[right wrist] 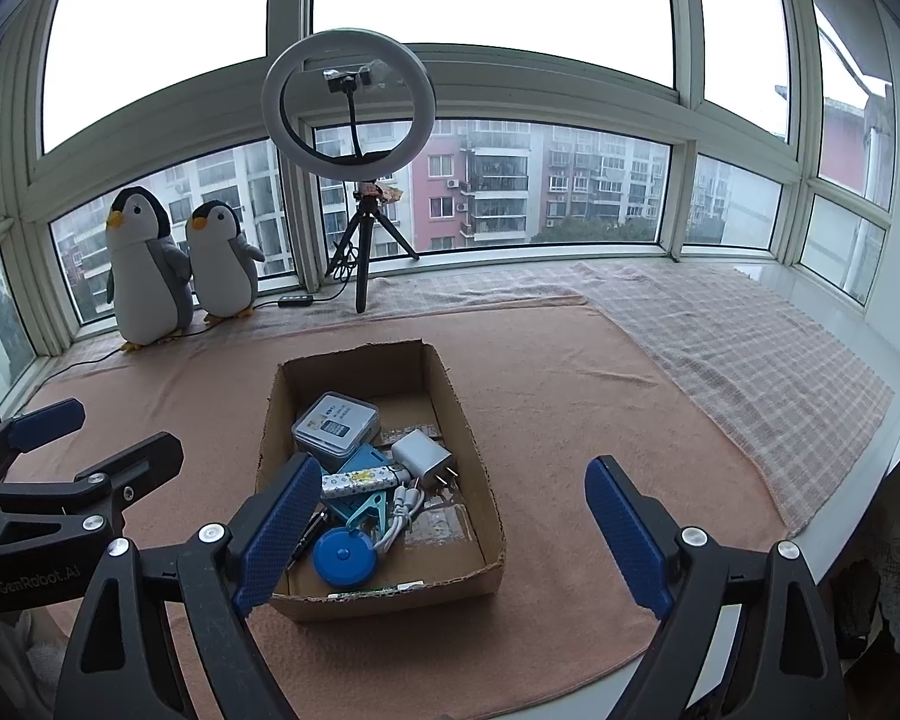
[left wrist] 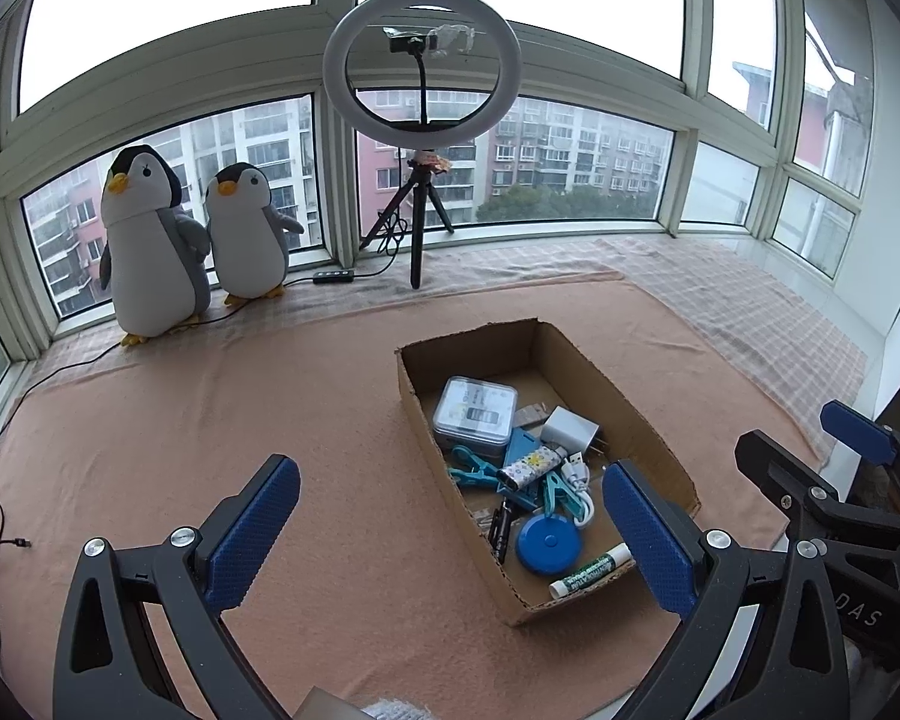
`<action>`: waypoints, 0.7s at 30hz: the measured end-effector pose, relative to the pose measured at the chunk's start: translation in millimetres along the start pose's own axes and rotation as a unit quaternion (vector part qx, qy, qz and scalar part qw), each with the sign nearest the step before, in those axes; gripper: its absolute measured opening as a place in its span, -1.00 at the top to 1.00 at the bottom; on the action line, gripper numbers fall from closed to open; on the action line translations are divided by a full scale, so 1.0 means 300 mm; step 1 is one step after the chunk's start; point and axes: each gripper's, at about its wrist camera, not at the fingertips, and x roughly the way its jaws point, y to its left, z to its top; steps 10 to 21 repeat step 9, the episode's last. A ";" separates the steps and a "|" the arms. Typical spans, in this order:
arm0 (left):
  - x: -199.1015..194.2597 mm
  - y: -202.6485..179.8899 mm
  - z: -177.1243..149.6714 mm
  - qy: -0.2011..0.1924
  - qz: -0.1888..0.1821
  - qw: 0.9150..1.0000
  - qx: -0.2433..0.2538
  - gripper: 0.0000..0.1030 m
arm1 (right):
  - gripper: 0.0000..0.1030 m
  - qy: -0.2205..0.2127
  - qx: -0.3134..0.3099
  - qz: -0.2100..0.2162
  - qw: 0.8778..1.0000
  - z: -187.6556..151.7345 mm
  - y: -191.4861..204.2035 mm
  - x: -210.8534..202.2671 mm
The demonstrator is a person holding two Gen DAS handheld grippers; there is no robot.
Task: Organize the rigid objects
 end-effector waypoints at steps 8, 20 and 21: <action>0.018 -0.004 -0.010 0.007 -0.005 1.000 0.005 -0.99 | -0.69 0.004 0.002 -0.001 1.000 -0.005 -0.006 0.008; 0.021 -0.003 -0.011 0.009 -0.005 1.000 0.005 -0.99 | -0.69 0.004 0.002 -0.001 1.000 -0.007 -0.007 0.008; 0.021 -0.003 -0.011 0.009 -0.005 1.000 0.005 -0.99 | -0.69 0.004 0.002 -0.001 1.000 -0.007 -0.007 0.008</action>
